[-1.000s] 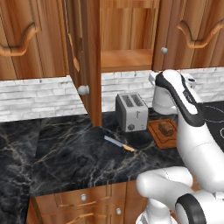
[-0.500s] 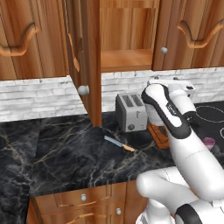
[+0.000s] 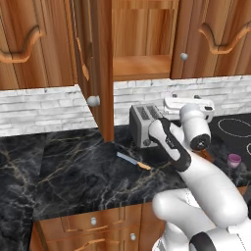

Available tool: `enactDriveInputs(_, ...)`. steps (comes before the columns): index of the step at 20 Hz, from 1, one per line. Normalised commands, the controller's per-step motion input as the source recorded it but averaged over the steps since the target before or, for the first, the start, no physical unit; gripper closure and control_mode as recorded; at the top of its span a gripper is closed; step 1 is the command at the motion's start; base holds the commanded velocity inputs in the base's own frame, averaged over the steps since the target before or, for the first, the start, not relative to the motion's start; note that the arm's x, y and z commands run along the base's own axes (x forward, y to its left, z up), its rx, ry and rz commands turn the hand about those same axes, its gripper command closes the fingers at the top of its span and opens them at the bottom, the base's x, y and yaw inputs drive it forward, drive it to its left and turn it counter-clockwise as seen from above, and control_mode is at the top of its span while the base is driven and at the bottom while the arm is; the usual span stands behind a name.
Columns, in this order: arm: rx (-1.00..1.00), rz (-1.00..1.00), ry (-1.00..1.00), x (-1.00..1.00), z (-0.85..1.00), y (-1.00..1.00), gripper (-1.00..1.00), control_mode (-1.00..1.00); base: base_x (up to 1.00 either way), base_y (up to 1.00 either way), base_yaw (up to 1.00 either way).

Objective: Pick the bread, place it on the cutting board, pick the jam, place it on the counter, and close the cabinet.

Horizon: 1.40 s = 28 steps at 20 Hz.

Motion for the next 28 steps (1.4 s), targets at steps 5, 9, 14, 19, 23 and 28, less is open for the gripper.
enactDriveInputs(5,0.0,-0.06,0.14,-0.23,0.3,0.06,-1.0,-1.0,0.0,0.0,0.0)
enactDriveInputs(9,0.0,-0.06,0.15,-0.22,0.33,0.05,-1.0,-1.0,0.0,0.0,0.0)
enactDriveInputs(14,0.0,-0.05,0.16,-0.27,0.33,0.06,-1.0,-1.0,0.0,0.0,0.0)
enactDriveInputs(19,0.0,-0.05,0.14,-0.32,0.26,0.06,-1.0,-1.0,0.0,0.0,0.0)
enactDriveInputs(23,-0.02,0.0,0.04,-0.31,0.09,0.15,-1.0,-1.0,0.0,0.0,0.0)
enactDriveInputs(28,-0.01,0.0,0.0,-0.27,0.07,0.18,-1.0,-1.0,0.0,0.0,0.0)
